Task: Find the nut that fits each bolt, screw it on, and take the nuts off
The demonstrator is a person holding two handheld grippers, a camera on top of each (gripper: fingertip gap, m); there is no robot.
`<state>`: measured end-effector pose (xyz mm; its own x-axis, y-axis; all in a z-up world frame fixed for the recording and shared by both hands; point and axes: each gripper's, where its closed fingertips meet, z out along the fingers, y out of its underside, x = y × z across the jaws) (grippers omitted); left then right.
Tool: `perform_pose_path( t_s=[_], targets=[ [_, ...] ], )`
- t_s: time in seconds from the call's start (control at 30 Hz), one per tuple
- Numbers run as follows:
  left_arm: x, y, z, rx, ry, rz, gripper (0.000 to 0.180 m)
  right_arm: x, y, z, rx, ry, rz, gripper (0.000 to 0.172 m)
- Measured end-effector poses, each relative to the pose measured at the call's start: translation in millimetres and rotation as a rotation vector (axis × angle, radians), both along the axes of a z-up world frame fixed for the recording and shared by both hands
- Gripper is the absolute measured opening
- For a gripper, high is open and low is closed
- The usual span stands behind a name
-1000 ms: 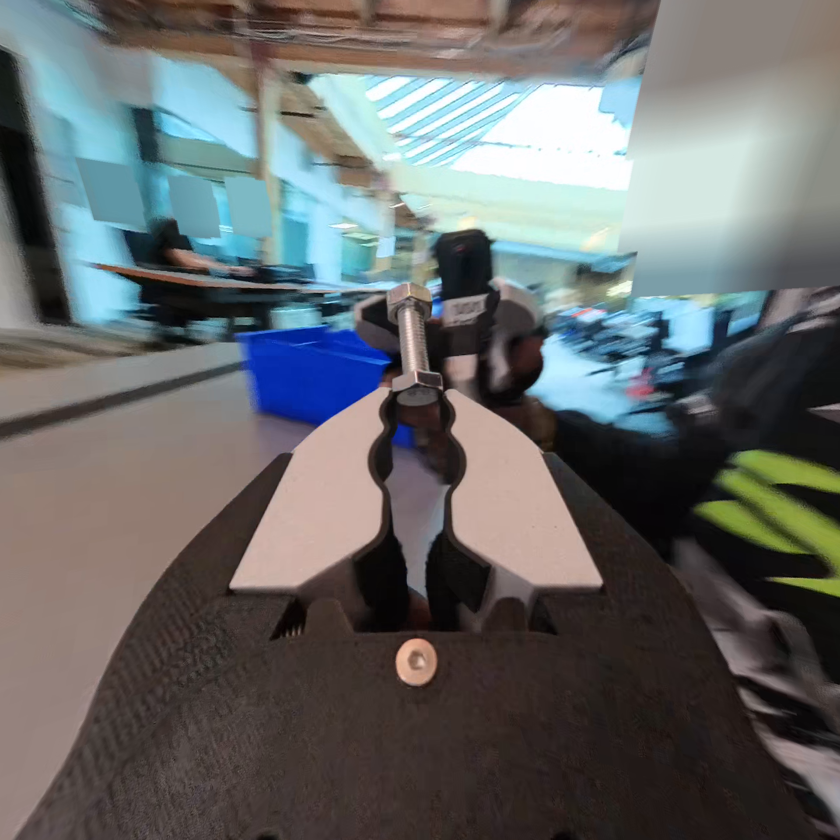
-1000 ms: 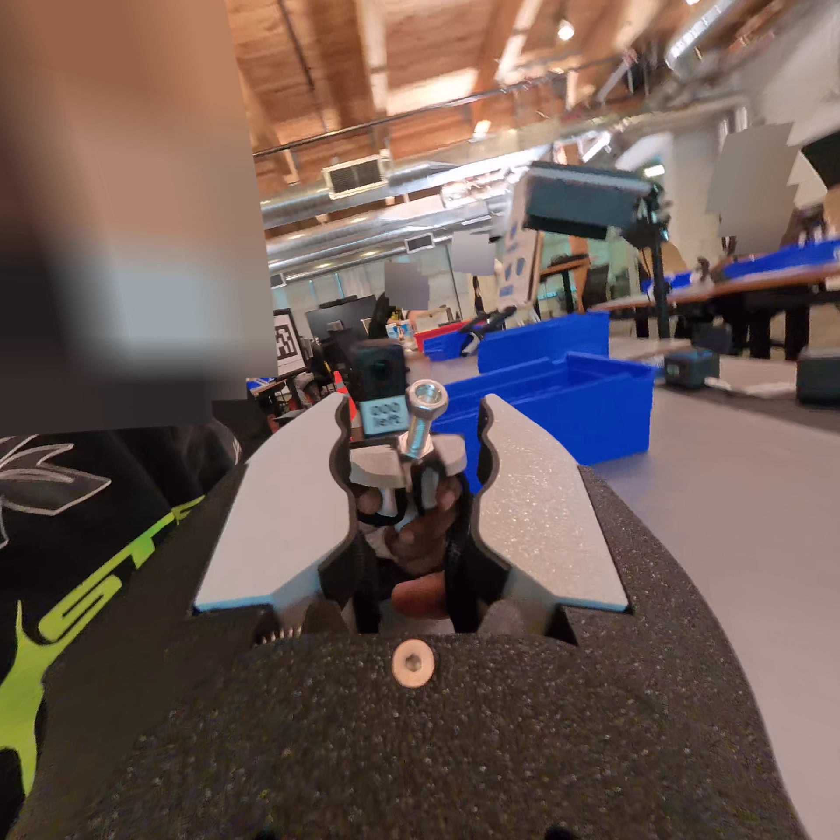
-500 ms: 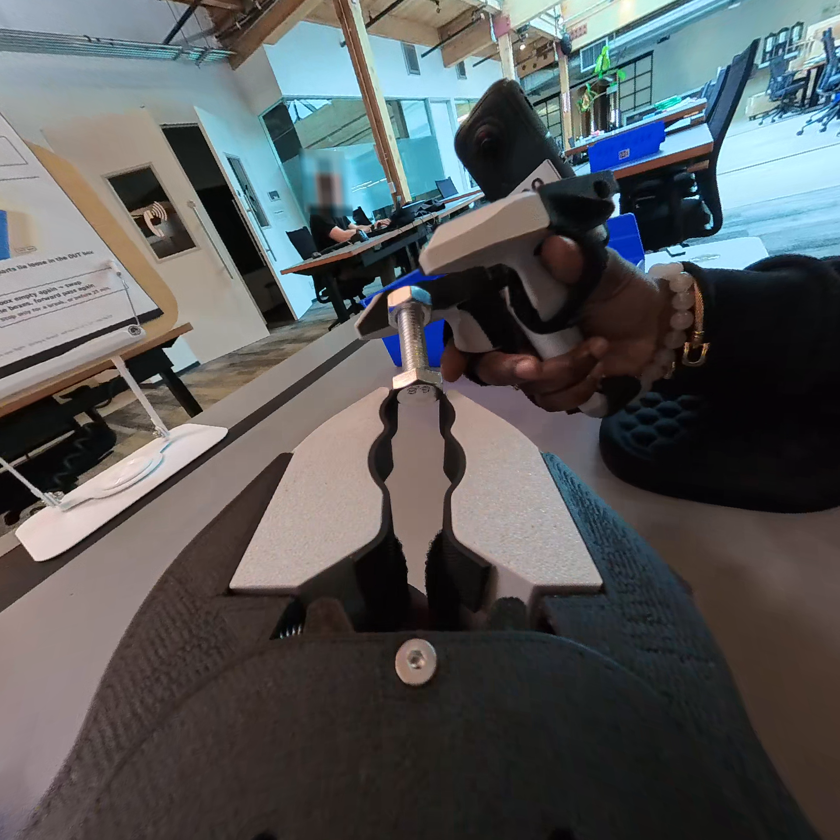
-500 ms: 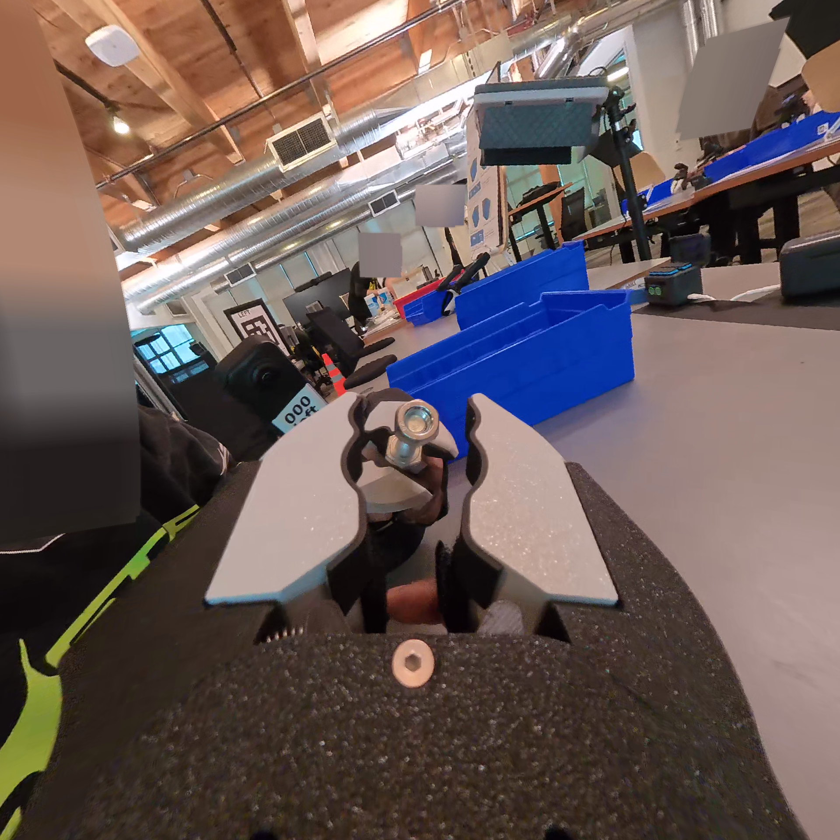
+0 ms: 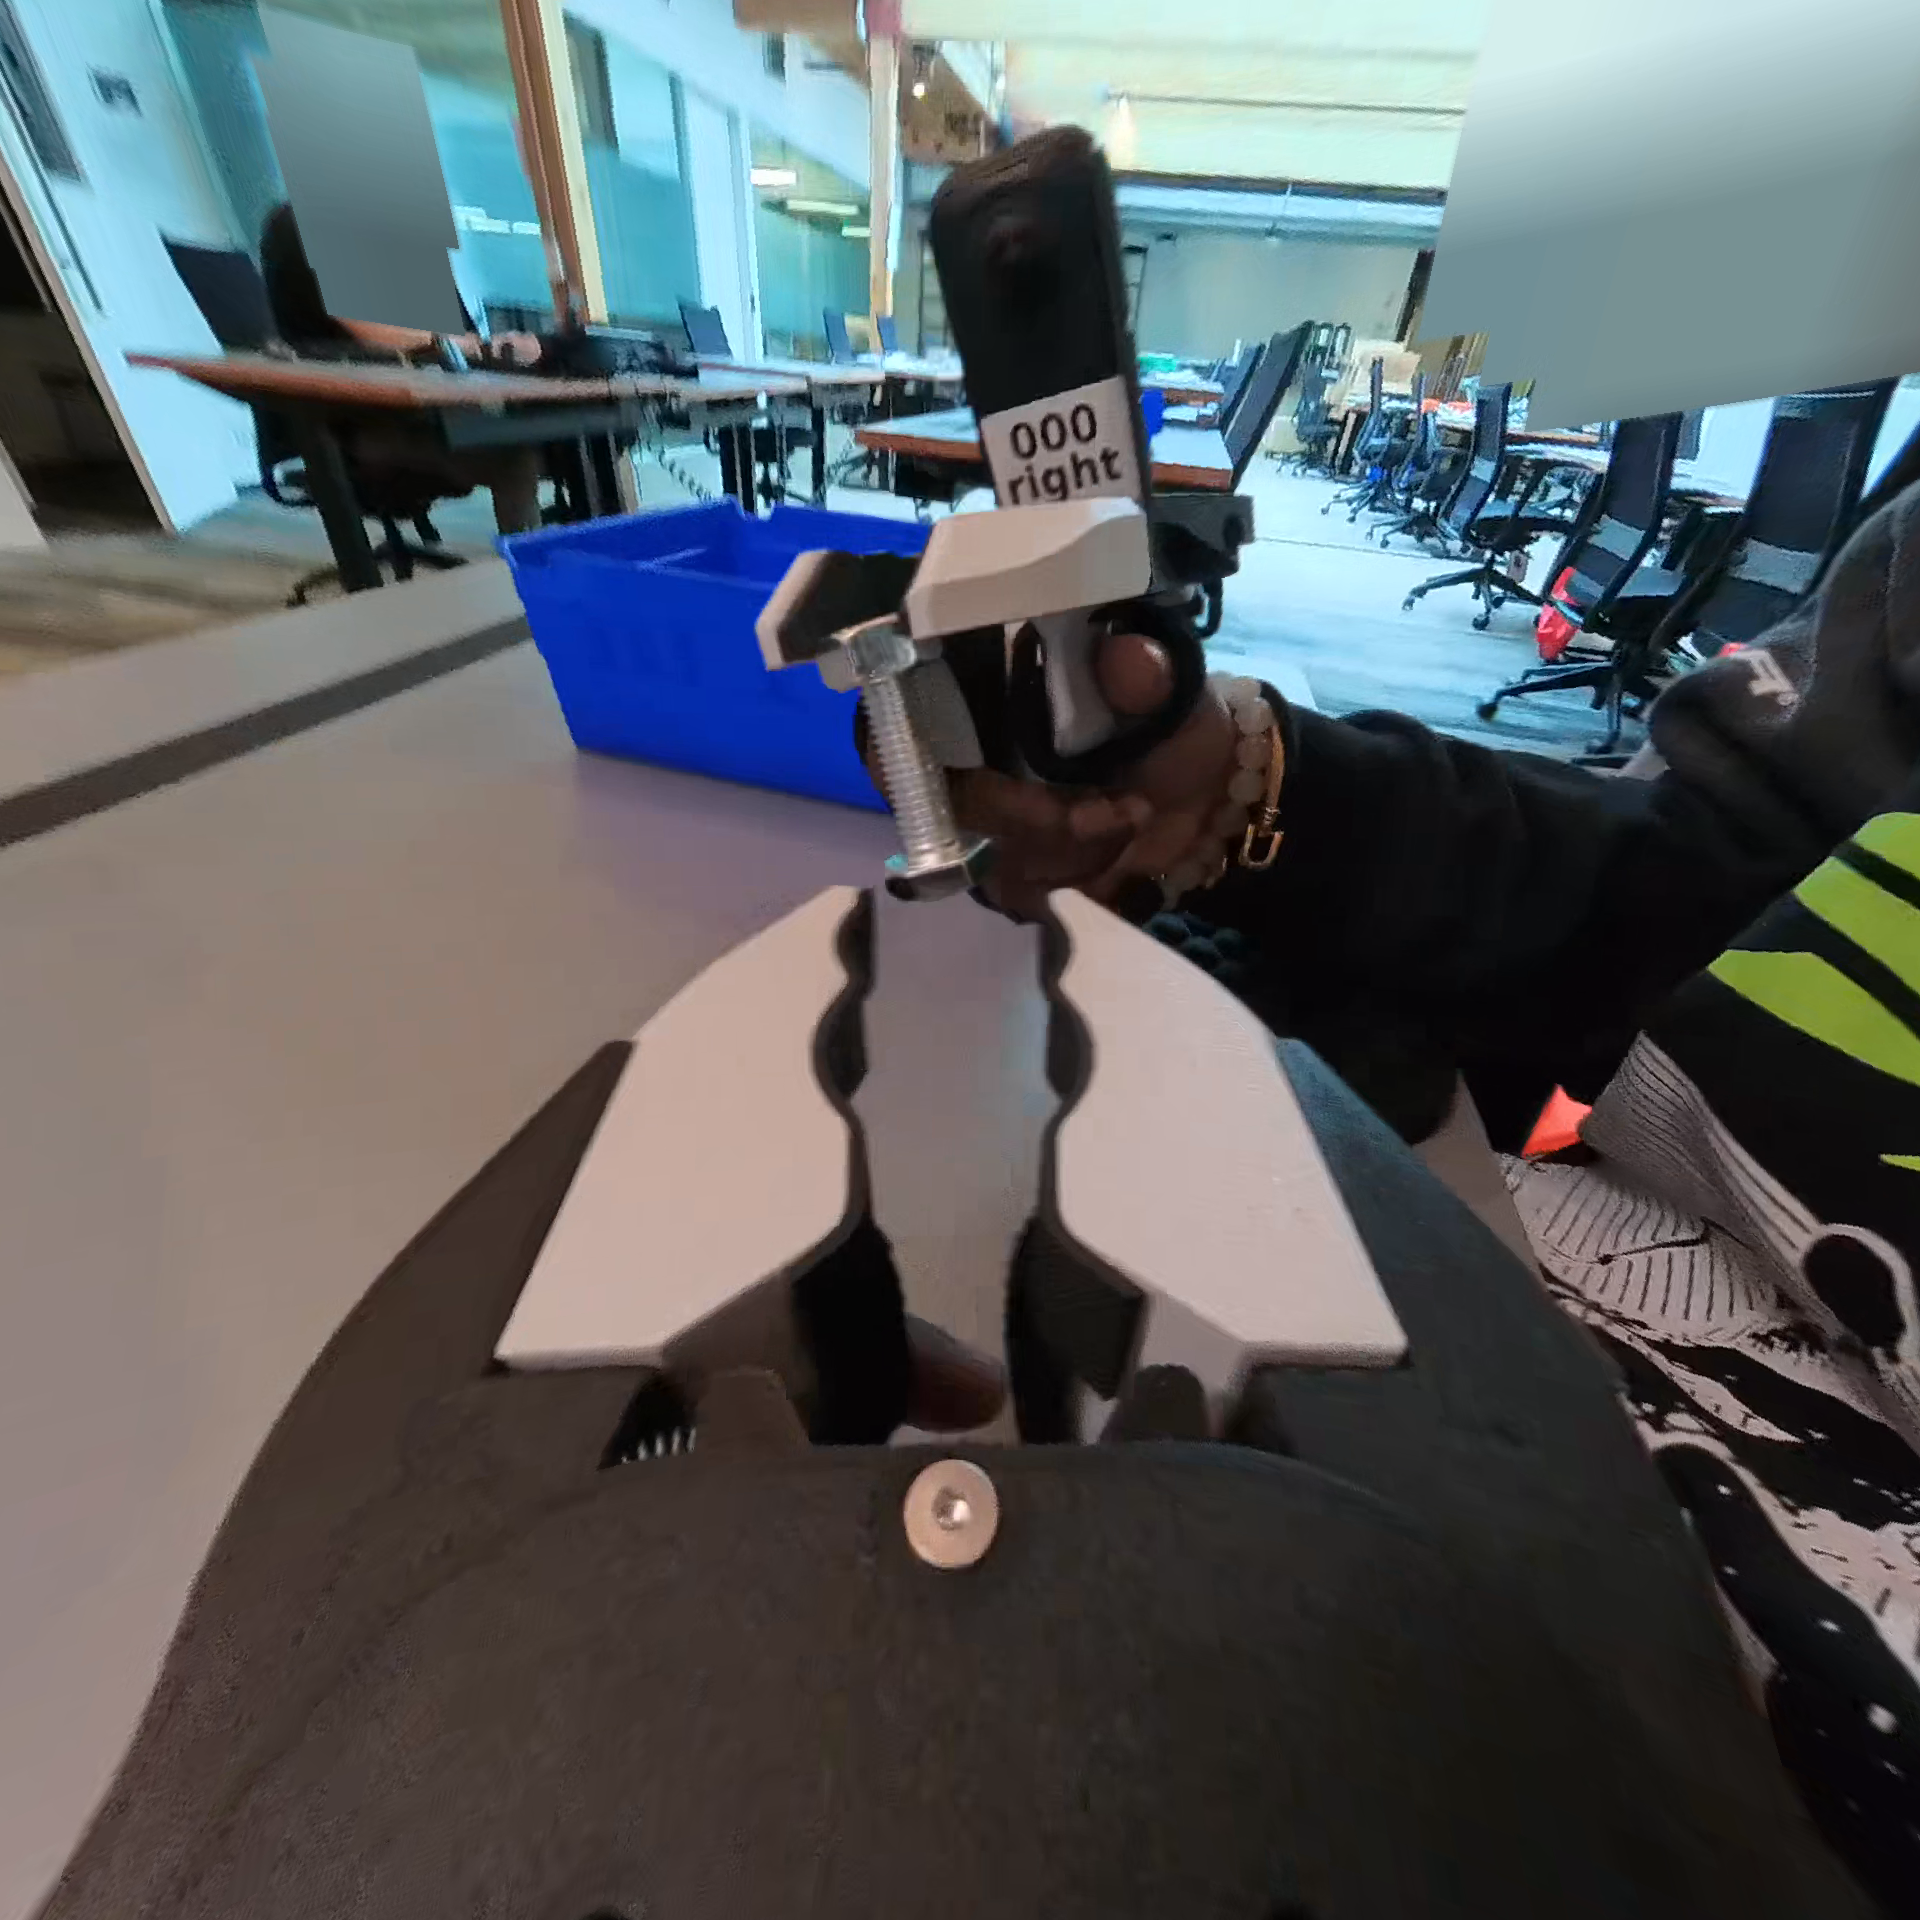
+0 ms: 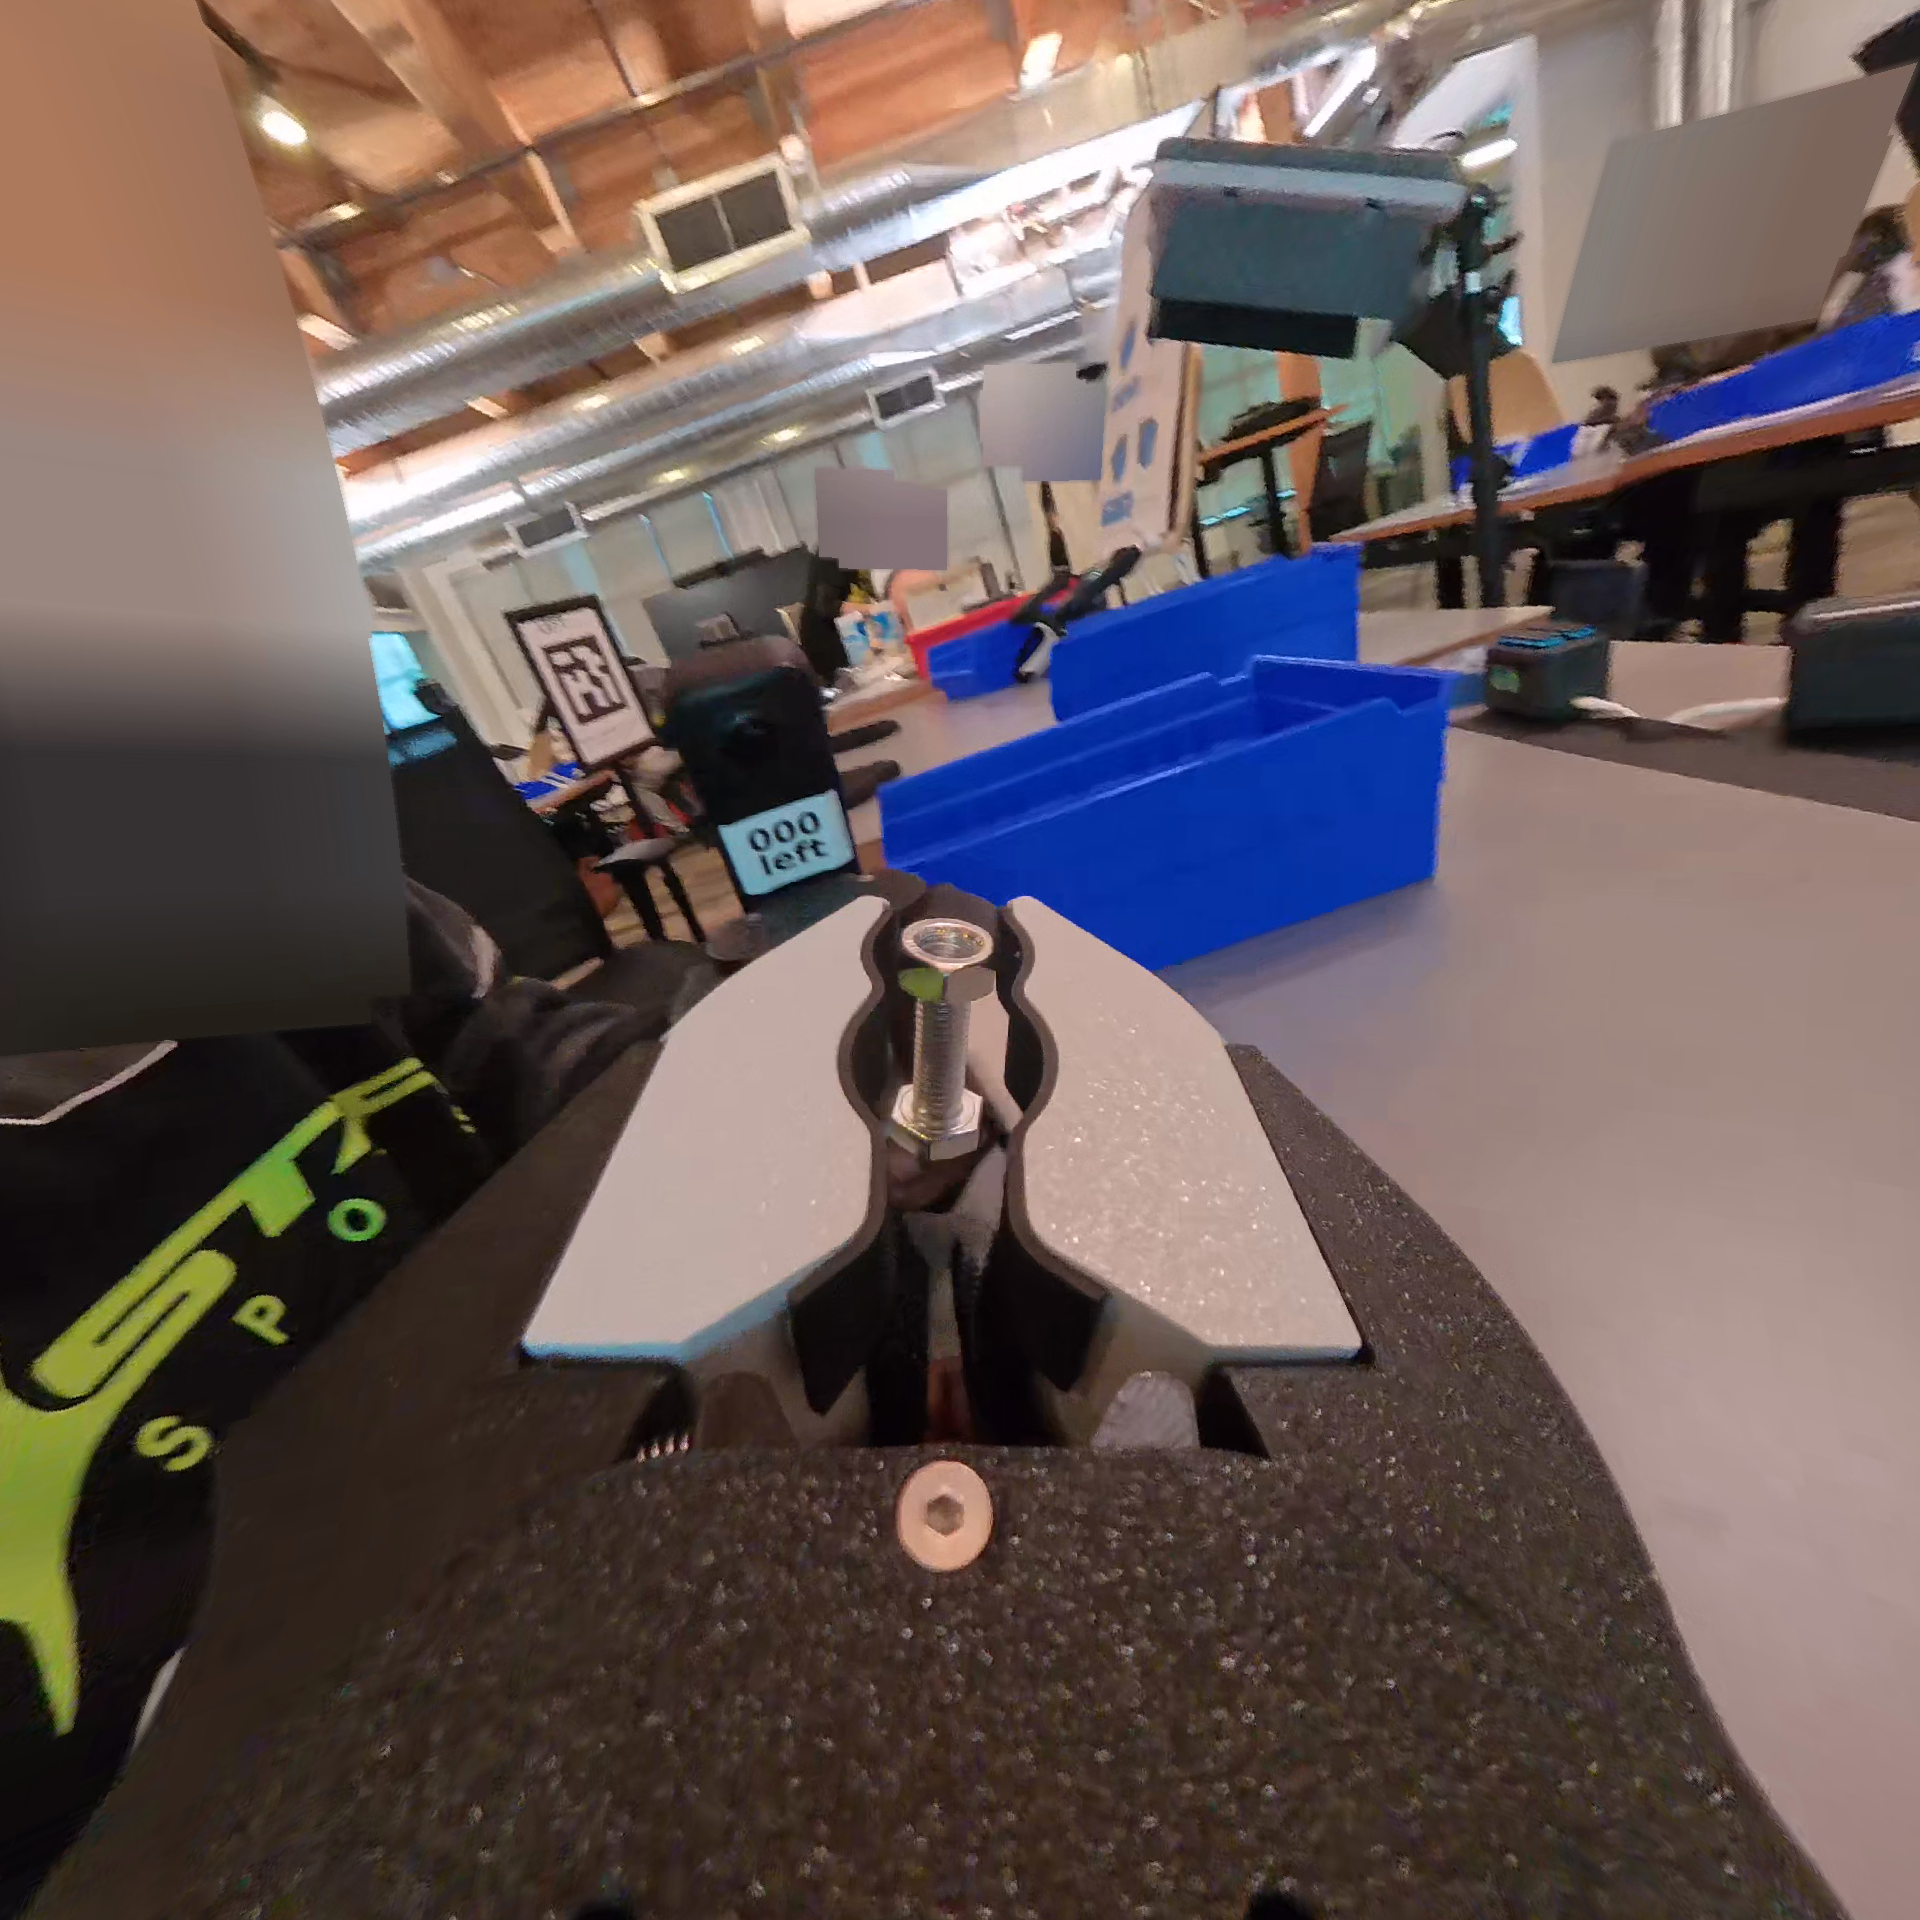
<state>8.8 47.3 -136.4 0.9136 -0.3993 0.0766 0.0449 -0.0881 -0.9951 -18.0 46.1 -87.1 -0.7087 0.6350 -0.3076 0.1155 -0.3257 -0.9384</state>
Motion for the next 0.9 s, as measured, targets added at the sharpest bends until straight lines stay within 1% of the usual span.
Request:
perform_pose_path(
  t_s=[0.07, 0.13, 0.2, 0.27, 0.3, 0.33, 0.4, 0.43, 0.5, 0.6, 0.67, 0.7, 0.73, 0.77, 0.8, 0.83, 0.9],
  targets=[
    [-6.5, 1.3, -0.6, -0.017, -0.023, 0.024, 0.048, -1.8, 2.7, 0.6, 0.010, 0.008, -0.027, 0.018],
    [-12.2, 3.7, -0.2, -0.023, -0.055, 0.058, 0.050, -3.2, 2.0, 1.3, 0.021, 0.021, -0.049, 0.018],
    [-12.6, 5.5, -1.9, -0.026, -0.041, 0.078, 0.049, -6.0, -1.8, -0.9, 0.036, 0.021, -0.063, 0.018],
    [-12.5, 6.6, -1.4, -0.014, -0.014, 0.102, 0.044, -9.9, -6.2, -4.9, 0.056, 0.013, -0.081, 0.018],
    [-12.4, 6.6, -2.1, -0.015, 0.002, 0.106, 0.037, -11.2, -8.1, -7.0, 0.069, 0.010, -0.085, 0.018],
    [-11.3, 5.8, -2.6, -0.016, 0.015, 0.100, 0.023, -11.5, -10.3, -7.9, 0.075, 0.010, -0.083, 0.018],
    [-9.3, 4.3, -2.7, -0.014, 0.023, 0.086, 0.021, -9.8, -13.1, -7.4, 0.081, 0.020, -0.070, 0.018],
    [-5.7, 2.6, -1.9, -0.013, 0.021, 0.056, 0.021, -7.2, -15.0, -6.7, 0.087, 0.029, -0.050, 0.018],
    [10.3, -6.0, 7.1, 0.023, -0.035, -0.087, 0.021, 5.5, -23.5, 1.0, 0.087, 0.079, 0.042, 0.018],
    [40.2, -30.7, 28.7, 0.098, -0.177, -0.382, 0.020, 36.9, -40.1, 20.1, 0.066, 0.190, 0.247, 0.018],
    [59.7, -48.2, 30.3, 0.054, -0.275, -0.596, 0.020, 57.6, -49.0, 32.3, 0.026, 0.264, 0.371, 0.018],
    [67.3, -55.2, 32.3, 0.034, -0.334, -0.683, 0.021, 66.3, -51.1, 39.6, -0.011, 0.300, 0.418, 0.018],
    [72.5, -60.2, 34.8, 0.039, -0.362, -0.736, 0.020, 72.8, -51.8, 45.7, -0.041, 0.330, 0.446, 0.018],
    [74.5, -60.8, 35.0, 0.048, -0.352, -0.740, 0.020, 74.2, -50.8, 49.6, -0.053, 0.345, 0.442, 0.018],
    [73.2, -57.7, 32.8, 0.055, -0.319, -0.707, 0.021, 71.5, -47.7, 51.5, -0.047, 0.349, 0.406, 0.018],
    [68.3, -50.8, 30.0, 0.061, -0.286, -0.639, 0.020, 67.1, -42.9, 52.7, -0.029, 0.346, 0.353, 0.018],
    [46.1, -30.2, 24.9, 0.088, -0.202, -0.410, 0.021, 52.2, -24.5, 56.0, 0.017, 0.301, 0.174, 0.018]
  ],
)
